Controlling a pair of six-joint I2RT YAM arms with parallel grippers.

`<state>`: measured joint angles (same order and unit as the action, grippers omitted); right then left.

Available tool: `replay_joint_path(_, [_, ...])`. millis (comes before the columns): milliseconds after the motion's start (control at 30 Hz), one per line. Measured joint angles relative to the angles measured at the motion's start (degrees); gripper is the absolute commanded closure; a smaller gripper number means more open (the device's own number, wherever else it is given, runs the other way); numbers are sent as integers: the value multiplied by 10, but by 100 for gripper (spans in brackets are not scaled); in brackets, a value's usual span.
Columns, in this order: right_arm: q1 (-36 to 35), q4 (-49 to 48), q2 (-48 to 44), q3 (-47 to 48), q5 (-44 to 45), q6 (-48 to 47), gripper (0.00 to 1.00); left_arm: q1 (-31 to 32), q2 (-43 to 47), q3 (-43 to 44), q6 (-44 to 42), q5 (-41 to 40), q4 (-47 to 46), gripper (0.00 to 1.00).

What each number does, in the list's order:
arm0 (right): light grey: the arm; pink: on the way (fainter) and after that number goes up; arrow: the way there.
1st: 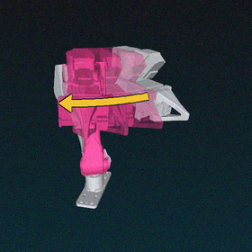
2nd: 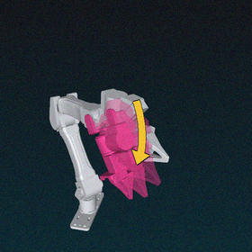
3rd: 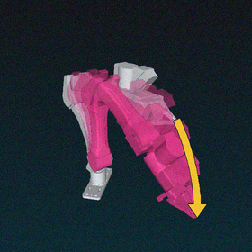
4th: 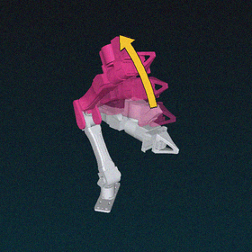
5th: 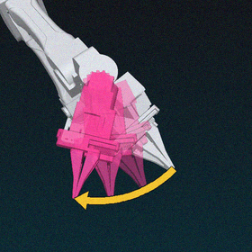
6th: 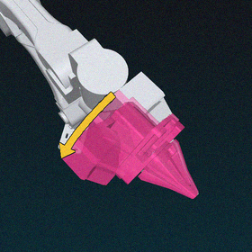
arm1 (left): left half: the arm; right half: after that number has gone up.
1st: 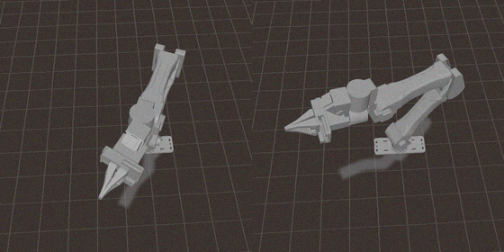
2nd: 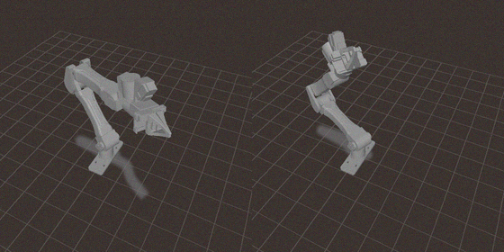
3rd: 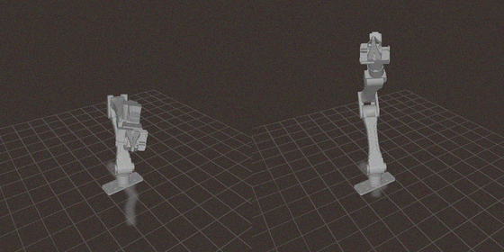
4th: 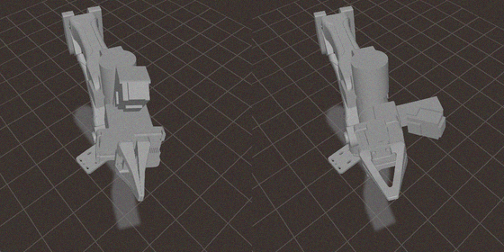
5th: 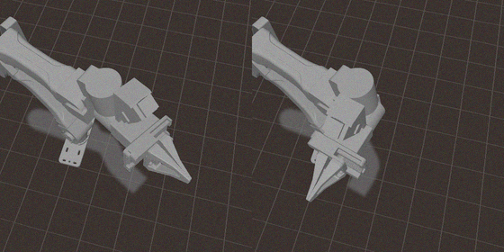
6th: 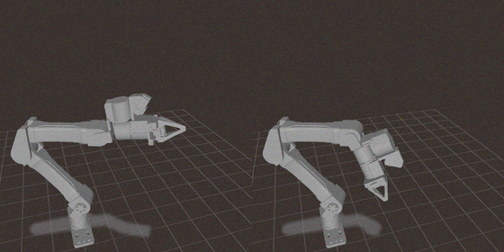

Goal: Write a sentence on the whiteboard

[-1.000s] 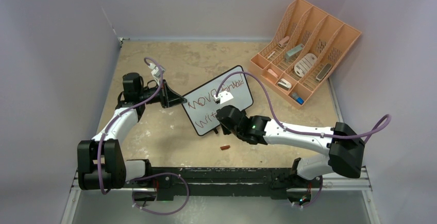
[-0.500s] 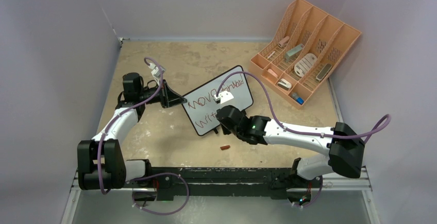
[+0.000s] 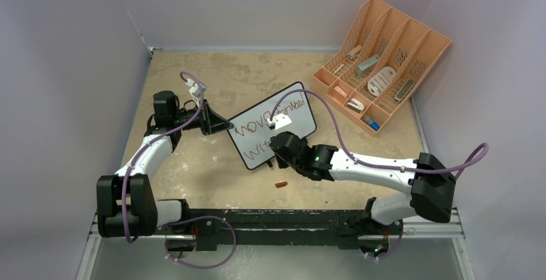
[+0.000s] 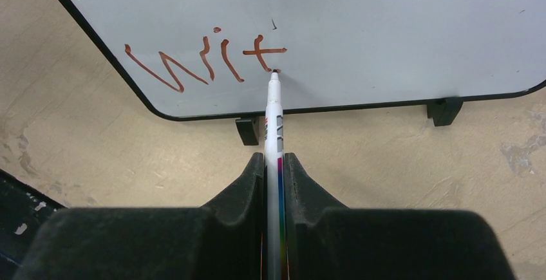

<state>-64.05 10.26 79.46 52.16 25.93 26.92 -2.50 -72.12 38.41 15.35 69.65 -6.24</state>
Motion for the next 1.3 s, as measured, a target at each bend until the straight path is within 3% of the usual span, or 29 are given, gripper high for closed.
replay_joint_path(1300, [0, 10, -2, 3, 14, -4, 100, 0, 0, 0, 0, 0, 0, 100])
